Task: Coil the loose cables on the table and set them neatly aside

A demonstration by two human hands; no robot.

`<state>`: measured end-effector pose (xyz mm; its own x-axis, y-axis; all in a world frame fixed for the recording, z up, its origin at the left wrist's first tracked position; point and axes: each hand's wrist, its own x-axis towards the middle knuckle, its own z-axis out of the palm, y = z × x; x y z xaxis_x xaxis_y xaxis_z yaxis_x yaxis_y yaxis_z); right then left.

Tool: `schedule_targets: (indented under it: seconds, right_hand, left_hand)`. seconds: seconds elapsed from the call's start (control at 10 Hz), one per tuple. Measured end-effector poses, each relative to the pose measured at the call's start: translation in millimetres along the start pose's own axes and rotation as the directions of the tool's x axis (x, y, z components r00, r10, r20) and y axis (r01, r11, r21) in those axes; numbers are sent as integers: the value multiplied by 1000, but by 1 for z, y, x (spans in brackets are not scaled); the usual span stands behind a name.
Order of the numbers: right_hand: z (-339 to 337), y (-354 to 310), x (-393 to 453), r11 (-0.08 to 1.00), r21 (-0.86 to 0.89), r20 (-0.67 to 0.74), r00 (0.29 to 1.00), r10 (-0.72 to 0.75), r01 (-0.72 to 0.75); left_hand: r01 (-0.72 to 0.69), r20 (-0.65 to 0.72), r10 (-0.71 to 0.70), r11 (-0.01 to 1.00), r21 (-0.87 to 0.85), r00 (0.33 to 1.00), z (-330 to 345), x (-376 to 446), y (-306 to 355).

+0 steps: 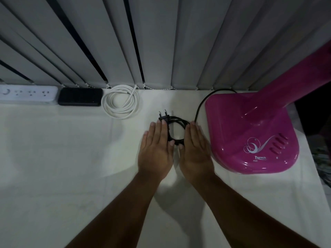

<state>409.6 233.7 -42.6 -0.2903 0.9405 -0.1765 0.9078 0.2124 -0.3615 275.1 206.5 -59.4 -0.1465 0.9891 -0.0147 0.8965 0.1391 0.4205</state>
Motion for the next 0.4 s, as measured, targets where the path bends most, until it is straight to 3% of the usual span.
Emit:
schedule_targets:
  seconds: [0.1, 0.3, 0.4]
  right_hand:
    - [1, 2, 3, 1000, 0, 21, 1000, 17, -17]
    - [-14, 0, 8, 1000, -8, 99, 995, 14, -13]
    - [-28, -3, 2, 998, -52, 66, 998, -18, 21]
  left_hand:
    - [-20, 8, 20, 999, 31, 1000, -7, 3, 1]
    - [-48, 154, 30, 992, 119, 988, -30, 12, 2]
    - [-65, 183, 44, 991, 113, 982, -49, 15, 8]
